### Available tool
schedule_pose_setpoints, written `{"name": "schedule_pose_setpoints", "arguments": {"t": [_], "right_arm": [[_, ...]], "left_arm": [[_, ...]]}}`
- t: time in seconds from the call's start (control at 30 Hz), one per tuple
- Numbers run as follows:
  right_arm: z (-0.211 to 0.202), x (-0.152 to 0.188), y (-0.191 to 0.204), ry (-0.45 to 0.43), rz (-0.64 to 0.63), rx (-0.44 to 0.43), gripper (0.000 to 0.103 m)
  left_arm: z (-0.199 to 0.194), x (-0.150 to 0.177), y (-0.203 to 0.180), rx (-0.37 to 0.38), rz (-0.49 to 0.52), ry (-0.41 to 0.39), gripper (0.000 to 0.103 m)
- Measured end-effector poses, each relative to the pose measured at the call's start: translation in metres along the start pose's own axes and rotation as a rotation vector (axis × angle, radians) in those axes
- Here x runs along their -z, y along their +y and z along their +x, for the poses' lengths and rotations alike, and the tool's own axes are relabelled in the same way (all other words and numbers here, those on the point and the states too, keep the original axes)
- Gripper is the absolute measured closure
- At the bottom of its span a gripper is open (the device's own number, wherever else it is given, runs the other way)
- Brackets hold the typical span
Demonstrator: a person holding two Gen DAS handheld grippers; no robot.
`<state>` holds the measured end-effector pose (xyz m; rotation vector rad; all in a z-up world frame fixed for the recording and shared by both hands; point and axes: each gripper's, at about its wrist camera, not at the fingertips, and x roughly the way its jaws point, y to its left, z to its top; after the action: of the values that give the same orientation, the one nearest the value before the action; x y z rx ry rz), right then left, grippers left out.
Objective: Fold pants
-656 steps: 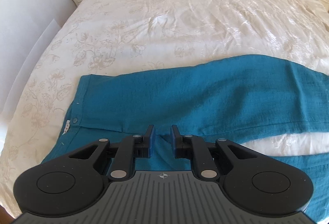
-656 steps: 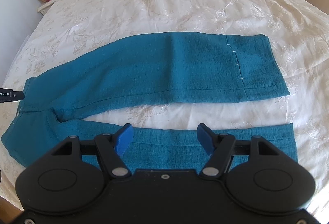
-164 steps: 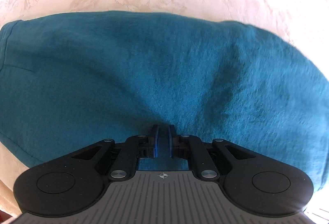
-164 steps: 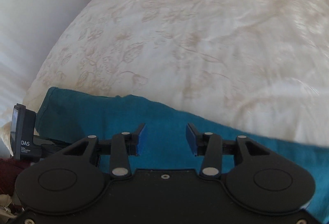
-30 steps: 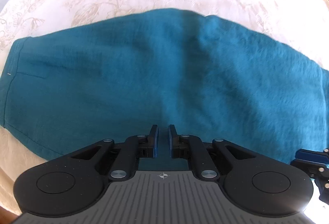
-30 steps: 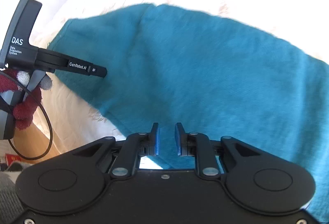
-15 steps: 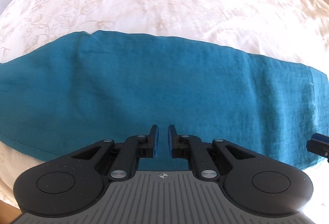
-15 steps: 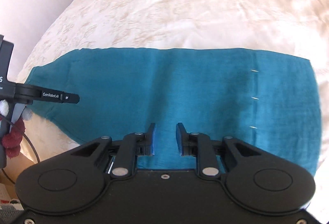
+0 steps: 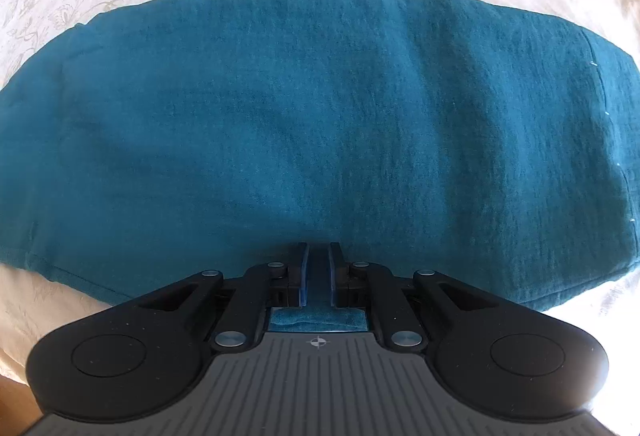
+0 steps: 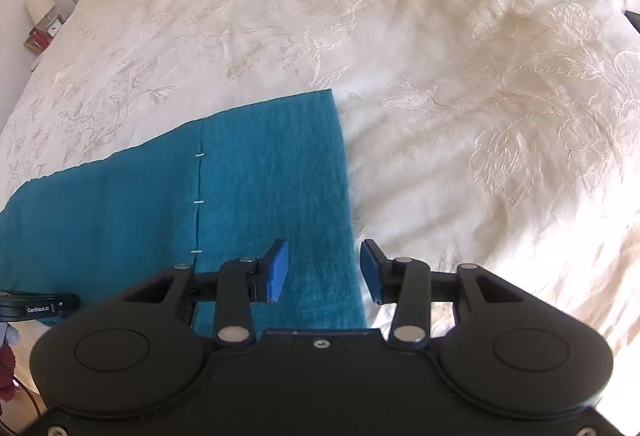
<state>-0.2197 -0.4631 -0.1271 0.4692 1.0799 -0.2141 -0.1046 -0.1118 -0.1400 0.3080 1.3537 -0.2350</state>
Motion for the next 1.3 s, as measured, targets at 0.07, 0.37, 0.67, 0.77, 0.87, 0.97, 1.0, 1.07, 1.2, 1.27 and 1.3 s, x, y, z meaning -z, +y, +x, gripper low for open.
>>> {"name": "schedule_pose_setpoints", "arguments": {"t": [0.07,0.37,0.67,0.77,0.87,0.97,1.0,1.07,1.2,1.27,1.3], "right_arm": [[0.009,-0.005,-0.006,0.015,0.006,-0.002,0.052],[0.057,-0.013,-0.015,0.128,0.045,-0.148,0.045],[0.079,-0.022,-0.009,0.192,0.051,-0.316,0.07],[0.072,-0.022,-0.003,0.193,0.018,-0.367,0.084],[0.054,-0.025,0.002,0.153,0.005,-0.375,0.086],[0.036,-0.03,0.001,0.111,0.033,-0.394,0.086],[0.03,-0.032,0.002,0.102,0.032,-0.396,0.086],[0.021,-0.035,0.006,0.09,0.022,-0.402,0.086],[0.011,-0.039,0.015,0.078,-0.004,-0.393,0.086],[0.01,-0.04,0.019,0.075,-0.007,-0.39,0.086],[0.009,-0.041,0.021,0.072,-0.007,-0.384,0.086]], "left_arm": [[0.002,-0.001,0.004,-0.022,-0.008,0.008,0.092],[0.008,0.0,0.018,-0.092,-0.026,0.043,0.092],[-0.003,-0.007,0.029,-0.096,-0.122,0.002,0.092],[-0.016,-0.009,0.033,-0.088,-0.149,-0.031,0.092],[-0.022,-0.023,0.026,-0.059,-0.146,-0.079,0.092],[-0.021,-0.042,0.007,-0.017,-0.124,-0.124,0.092],[-0.02,-0.047,0.002,-0.006,-0.113,-0.131,0.092],[-0.011,-0.063,-0.014,0.013,-0.089,-0.142,0.092],[0.011,-0.095,-0.035,0.01,-0.042,-0.157,0.092],[0.026,-0.11,-0.039,0.0,-0.047,-0.145,0.092],[0.033,-0.116,-0.039,-0.002,-0.056,-0.13,0.092]]}}
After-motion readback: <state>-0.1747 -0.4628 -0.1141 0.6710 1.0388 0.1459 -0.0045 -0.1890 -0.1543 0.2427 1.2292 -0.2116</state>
